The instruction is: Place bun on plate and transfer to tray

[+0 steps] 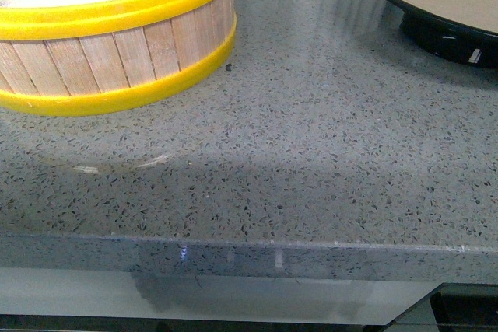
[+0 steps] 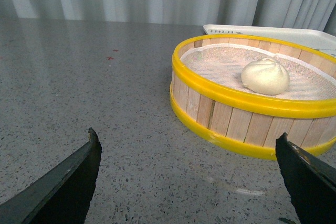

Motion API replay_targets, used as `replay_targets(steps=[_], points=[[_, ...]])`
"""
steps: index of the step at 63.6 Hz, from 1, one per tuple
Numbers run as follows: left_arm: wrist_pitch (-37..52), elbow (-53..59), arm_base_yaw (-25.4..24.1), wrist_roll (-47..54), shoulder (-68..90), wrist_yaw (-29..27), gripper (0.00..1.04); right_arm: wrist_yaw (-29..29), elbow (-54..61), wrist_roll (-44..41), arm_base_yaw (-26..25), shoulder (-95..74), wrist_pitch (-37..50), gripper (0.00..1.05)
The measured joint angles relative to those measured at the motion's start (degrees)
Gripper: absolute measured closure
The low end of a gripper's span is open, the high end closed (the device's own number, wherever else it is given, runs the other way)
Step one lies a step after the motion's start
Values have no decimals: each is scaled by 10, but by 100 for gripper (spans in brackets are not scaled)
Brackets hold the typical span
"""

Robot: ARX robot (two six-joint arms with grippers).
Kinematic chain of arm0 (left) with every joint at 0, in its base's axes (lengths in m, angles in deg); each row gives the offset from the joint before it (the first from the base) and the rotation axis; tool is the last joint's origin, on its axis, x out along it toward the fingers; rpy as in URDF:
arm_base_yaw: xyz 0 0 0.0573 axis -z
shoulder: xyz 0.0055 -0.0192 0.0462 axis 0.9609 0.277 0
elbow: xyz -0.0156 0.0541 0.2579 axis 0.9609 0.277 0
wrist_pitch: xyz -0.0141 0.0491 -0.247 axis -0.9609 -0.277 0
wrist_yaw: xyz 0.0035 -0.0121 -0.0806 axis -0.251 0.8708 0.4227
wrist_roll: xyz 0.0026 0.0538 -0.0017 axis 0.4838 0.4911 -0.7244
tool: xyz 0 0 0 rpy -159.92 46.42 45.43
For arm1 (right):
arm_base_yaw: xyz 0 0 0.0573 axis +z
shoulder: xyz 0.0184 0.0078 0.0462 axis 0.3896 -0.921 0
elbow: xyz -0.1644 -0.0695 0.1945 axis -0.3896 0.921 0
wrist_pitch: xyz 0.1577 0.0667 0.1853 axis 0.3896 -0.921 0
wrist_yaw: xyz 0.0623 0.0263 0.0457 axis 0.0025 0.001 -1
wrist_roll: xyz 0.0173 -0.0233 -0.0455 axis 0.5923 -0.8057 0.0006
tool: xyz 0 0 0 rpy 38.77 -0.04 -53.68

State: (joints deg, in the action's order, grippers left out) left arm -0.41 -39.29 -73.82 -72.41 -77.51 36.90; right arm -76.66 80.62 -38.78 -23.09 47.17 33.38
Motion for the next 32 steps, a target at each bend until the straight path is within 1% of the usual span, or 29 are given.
replay_targets(steps=[32], points=[[0,0,0,0,0,0,7,0,0,0,0,0,0,9]])
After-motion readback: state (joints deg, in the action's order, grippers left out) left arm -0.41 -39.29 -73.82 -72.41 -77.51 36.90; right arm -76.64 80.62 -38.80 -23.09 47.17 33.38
